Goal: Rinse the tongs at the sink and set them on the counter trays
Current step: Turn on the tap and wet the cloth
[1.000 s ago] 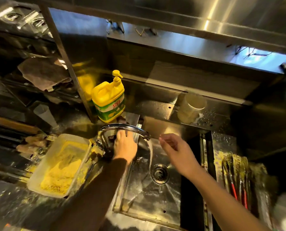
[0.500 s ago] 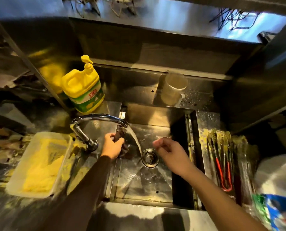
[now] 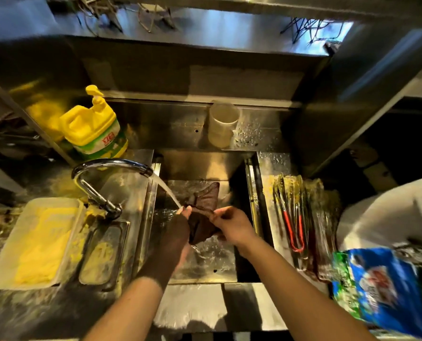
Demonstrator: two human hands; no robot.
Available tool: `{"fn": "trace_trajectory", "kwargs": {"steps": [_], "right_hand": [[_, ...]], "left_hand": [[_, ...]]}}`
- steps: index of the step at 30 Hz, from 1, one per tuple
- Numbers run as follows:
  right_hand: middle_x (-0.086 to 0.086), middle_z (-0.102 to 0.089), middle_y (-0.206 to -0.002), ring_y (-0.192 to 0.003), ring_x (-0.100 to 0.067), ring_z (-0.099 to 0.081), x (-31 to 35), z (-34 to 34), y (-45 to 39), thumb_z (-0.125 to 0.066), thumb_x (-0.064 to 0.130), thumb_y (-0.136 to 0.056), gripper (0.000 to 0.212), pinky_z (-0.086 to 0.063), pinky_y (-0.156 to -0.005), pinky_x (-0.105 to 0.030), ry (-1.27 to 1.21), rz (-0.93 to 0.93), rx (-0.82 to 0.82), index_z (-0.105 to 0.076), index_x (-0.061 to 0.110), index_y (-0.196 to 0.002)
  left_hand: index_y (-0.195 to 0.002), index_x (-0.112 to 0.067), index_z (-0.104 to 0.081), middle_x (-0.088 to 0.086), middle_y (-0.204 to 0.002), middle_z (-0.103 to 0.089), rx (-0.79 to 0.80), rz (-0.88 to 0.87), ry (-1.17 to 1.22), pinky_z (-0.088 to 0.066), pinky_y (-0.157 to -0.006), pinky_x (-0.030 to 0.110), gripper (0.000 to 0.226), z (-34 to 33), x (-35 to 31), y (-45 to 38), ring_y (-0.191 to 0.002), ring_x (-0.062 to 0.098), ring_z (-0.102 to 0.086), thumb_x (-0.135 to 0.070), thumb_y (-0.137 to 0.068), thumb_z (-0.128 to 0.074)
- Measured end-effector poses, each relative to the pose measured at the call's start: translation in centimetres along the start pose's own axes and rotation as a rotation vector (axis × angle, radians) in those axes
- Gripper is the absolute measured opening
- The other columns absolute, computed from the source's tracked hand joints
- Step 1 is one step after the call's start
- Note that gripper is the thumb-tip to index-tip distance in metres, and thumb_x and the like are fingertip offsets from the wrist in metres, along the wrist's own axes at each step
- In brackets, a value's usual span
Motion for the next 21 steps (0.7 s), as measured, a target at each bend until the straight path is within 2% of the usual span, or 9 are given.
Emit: {"fn": "trace_trajectory", "kwargs": {"steps": [2, 3, 5, 9, 11, 13, 15, 18, 21], "right_hand": [[-0.012, -0.068, -0.09, -0.086, -0.027, -0.066, -0.3, 1.7, 0.5, -0.061, 0.001, -0.092, 0.022, -0.056, -0.079, -0.041, -0.033, -0.012, -0.052, -0.062, 0.018, -0.078], [-0.012, -0.068, -0.092, -0.091, -0.029, -0.067, -0.3, 2.0, 0.8, -0.06, -0.001, -0.091, 0.022, -0.058, -0.086, -0.045, -0.035, -0.015, -0.057, -0.063, 0.017, -0.08], [-0.014, -0.069, -0.101, -0.101, -0.031, -0.067, -0.7, 2.9, 1.3, -0.059, -0.002, -0.092, 0.017, -0.055, -0.093, -0.05, -0.064, -0.014, -0.066, -0.064, 0.014, -0.088], [-0.01, -0.066, -0.107, -0.106, -0.027, -0.064, -0.8, 3.5, 2.3, -0.058, 0.001, -0.095, 0.016, -0.054, -0.096, -0.047, -0.161, 0.041, -0.041, -0.063, 0.017, -0.094], [-0.005, -0.065, -0.105, -0.107, -0.026, -0.063, -0.5, 4.1, 2.5, -0.058, 0.004, -0.096, 0.021, -0.053, -0.098, -0.045, -0.17, 0.07, -0.055, -0.061, 0.024, -0.089], [-0.003, -0.064, -0.103, -0.108, -0.027, -0.063, -0.2, 4.5, 2.5, -0.058, 0.006, -0.096, 0.022, -0.051, -0.099, -0.047, -0.152, 0.087, -0.055, -0.059, 0.027, -0.088], [-0.003, -0.065, -0.104, -0.108, -0.027, -0.063, -0.6, 5.5, 2.7, -0.06, 0.009, -0.095, 0.017, -0.053, -0.097, -0.046, -0.114, 0.102, -0.017, -0.061, 0.026, -0.091], [-0.006, -0.067, -0.108, -0.106, -0.025, -0.064, -2.3, 8.7, 3.1, -0.065, 0.013, -0.092, 0.012, -0.054, -0.093, -0.037, -0.032, 0.109, -0.018, -0.065, 0.019, -0.102], [-0.008, -0.068, -0.108, -0.102, -0.025, -0.065, -4.8, 14.4, 3.2, -0.066, 0.016, -0.091, 0.018, -0.051, -0.089, -0.033, 0.077, 0.071, -0.233, -0.066, 0.01, -0.108]], "left_hand": [[-0.145, -0.011, -0.043, 0.02, -0.141, -0.052, -0.072, -0.081, -0.271, -0.041, -0.107, 0.046, 0.049, -0.4, 0.0, -0.4, -0.121, 0.031, -0.055, -0.036, -0.103, -0.038], [-0.145, -0.012, -0.042, 0.017, -0.141, -0.052, -0.109, -0.17, -0.437, -0.039, -0.11, 0.047, 0.048, -0.3, -0.3, -0.5, -0.126, 0.033, -0.052, -0.036, -0.103, -0.039], [-0.139, -0.01, -0.045, 0.018, -0.132, -0.056, -0.117, -0.26, -0.499, -0.043, -0.106, 0.047, 0.043, -1.6, -0.2, -0.6, -0.122, 0.037, -0.055, -0.033, -0.104, -0.039], [-0.133, -0.004, -0.05, 0.027, -0.129, -0.057, -0.14, -0.12, -0.253, -0.046, -0.095, 0.039, 0.048, -4.1, 2.5, -1.3, -0.106, 0.032, -0.059, -0.039, -0.105, -0.033], [-0.113, -0.012, -0.069, 0.018, -0.112, -0.071, -0.051, 0.118, 0.085, -0.052, -0.091, 0.045, 0.064, -5.9, 6.0, -1.2, -0.098, 0.033, -0.07, -0.061, -0.098, -0.031], [-0.091, -0.017, -0.077, 0.012, -0.095, -0.078, -0.011, 0.225, 0.237, -0.054, -0.079, 0.04, 0.065, -6.3, 8.4, -1.0, -0.08, 0.028, -0.076, -0.067, -0.092, -0.036], [-0.092, -0.017, -0.076, 0.011, -0.098, -0.077, 0.013, 0.281, 0.265, -0.055, -0.073, 0.036, 0.048, -6.9, 10.0, -1.0, -0.08, 0.026, -0.075, -0.054, -0.095, -0.045], [-0.1, -0.012, -0.066, 0.014, -0.091, -0.069, 0.007, 0.288, 0.102, -0.054, -0.067, 0.034, 0.025, -8.4, 10.2, -1.6, -0.076, 0.027, -0.066, -0.03, -0.097, -0.048], [-0.086, -0.02, -0.059, 0.012, -0.071, -0.065, 0.013, 0.21, -0.079, -0.054, -0.047, 0.03, 0.012, -9.9, 9.4, -2.4, -0.053, 0.025, -0.065, -0.015, -0.096, -0.054]]}}
Point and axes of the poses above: each hand's wrist, its own y-axis away from the middle knuckle, its own z-axis out of the back of the hand, x = y × z, the point moved 8 cm from there along -y, towards the middle knuckle
